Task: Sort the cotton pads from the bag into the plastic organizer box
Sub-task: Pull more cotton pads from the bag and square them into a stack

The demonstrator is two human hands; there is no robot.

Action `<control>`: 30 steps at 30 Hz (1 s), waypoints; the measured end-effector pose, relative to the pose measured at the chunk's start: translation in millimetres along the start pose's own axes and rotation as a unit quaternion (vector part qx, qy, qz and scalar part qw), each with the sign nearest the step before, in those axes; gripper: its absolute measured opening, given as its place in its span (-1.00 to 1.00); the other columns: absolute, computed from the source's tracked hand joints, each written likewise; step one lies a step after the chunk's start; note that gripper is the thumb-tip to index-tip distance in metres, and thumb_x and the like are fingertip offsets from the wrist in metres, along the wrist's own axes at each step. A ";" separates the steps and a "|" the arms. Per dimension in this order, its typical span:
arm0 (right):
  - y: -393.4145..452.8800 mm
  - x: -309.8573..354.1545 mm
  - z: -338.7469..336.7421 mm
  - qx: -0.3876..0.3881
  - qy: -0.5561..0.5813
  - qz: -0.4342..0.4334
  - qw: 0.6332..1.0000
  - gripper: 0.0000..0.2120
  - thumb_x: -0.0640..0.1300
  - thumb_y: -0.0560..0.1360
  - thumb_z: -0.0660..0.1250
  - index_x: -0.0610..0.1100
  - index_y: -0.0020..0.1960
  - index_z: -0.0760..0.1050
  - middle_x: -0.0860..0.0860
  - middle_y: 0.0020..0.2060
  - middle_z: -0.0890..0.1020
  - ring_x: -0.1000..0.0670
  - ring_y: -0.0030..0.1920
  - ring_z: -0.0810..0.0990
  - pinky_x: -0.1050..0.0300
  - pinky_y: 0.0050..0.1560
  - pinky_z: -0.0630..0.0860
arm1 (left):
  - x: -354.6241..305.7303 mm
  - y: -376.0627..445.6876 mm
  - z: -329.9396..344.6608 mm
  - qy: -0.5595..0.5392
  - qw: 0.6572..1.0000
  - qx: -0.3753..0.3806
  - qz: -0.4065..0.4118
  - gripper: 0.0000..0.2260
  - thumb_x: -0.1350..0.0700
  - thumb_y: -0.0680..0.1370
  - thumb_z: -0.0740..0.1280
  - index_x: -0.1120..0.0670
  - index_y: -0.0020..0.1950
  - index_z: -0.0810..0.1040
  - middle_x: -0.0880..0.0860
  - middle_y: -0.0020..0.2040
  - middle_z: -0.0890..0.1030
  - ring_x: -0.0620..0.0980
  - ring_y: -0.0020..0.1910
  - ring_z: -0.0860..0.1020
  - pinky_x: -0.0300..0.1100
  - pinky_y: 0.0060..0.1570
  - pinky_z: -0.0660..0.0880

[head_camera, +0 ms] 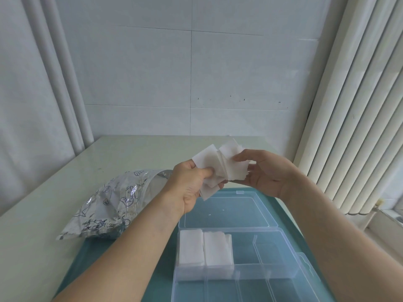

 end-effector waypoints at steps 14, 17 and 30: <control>0.8 4.5 -1.5 -0.007 0.012 -0.007 1.000 -0.72 -0.41 0.45 0.40 -0.33 0.16 0.59 -0.22 0.00 0.67 -0.18 -0.09 0.67 0.03 -0.14 0.69 | -0.9 2.6 -5.3 0.067 0.998 -0.015 0.007 -0.70 0.41 0.57 0.16 0.14 0.16 0.56 0.26 -0.02 0.67 0.23 -0.28 0.66 -0.02 -0.30 0.61; 1.6 2.0 3.5 0.027 0.000 -0.014 1.000 -0.72 -0.42 0.46 0.37 -0.34 0.16 0.60 -0.19 0.00 0.68 -0.13 -0.09 0.68 0.08 -0.11 0.68 | -4.2 -1.1 -1.3 0.079 0.996 0.044 -0.013 -0.68 0.38 0.59 0.11 0.11 0.15 0.57 0.23 -0.06 0.68 0.21 -0.27 0.66 -0.04 -0.34 0.59; -4.7 5.0 -7.1 0.110 -0.354 -0.046 0.928 -0.76 -0.26 0.50 0.45 -0.29 0.15 0.63 -0.25 0.10 0.67 -0.10 0.03 0.63 -0.11 0.26 0.50 | -2.8 -10.2 -9.6 0.285 0.919 0.272 -0.023 -0.88 0.34 0.60 0.30 0.23 0.11 0.56 0.22 -0.09 0.65 0.07 -0.22 0.64 -0.23 -0.34 0.49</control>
Point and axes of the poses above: each hand's wrist, its own y-axis towards the middle knuckle, its own z-axis out of the palm, x = y × z, the point moved 2 cm from there along y, towards the middle knuckle
